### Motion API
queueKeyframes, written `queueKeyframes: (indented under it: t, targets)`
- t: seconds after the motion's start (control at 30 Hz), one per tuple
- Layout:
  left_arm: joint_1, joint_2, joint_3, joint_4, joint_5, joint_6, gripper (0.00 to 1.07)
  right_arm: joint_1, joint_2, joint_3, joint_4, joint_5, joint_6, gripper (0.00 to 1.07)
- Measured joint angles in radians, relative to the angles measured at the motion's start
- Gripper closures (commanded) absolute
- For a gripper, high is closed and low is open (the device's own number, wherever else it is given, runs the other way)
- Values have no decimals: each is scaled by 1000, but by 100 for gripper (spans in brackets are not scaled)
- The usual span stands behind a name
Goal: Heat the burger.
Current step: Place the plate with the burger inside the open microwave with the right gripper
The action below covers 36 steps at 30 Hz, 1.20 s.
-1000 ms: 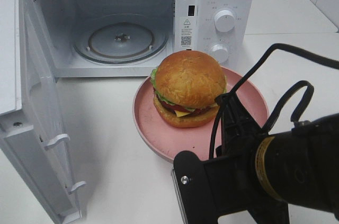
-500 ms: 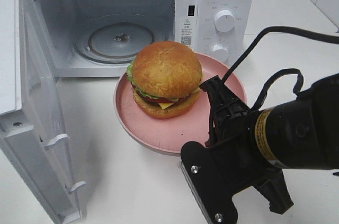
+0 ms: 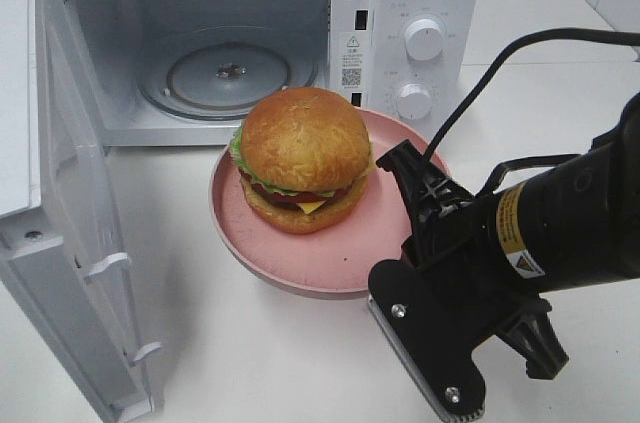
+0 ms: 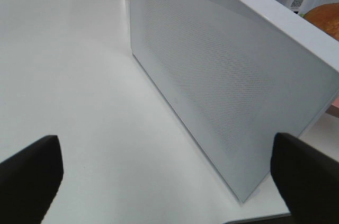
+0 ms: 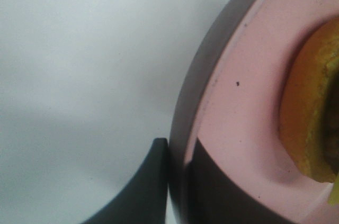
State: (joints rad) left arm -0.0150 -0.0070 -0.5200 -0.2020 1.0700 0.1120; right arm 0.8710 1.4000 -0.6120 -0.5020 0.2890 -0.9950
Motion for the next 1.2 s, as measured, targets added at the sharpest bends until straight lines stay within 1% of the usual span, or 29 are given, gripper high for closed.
queueKeyframes:
  t: [0.03,0.13,0.2,0.3,0.37,0.47,0.53,0.7,1.2]
  targets:
    - [0,0,0,0,0,0,7,-19,0,0,62,1,-71,107]
    - [0,0,0,0,0,0,7,-27,0,0,87,1,-102,107]
    - [0,0,0,0,0,0,7,-60,0,0,203,2,-254,107]
    - [0,0,0,0,0,0,7,-66,0,0,237,2,-290,107]
    - [0,0,0,0,0,0,7,-91,0,0,329,2,-395,107]
    - [0,0,0,0,0,0,7,-97,0,0,354,2,-420,107]
    - [0,0,0,0,0,0,7,-123,0,0,445,-6,-520,107]
    - [0,0,0,0,0,0,7,-131,0,0,468,-12,-560,107]
    - [0,0,0,0,0,0,7,-132,0,0,469,-21,-570,107]
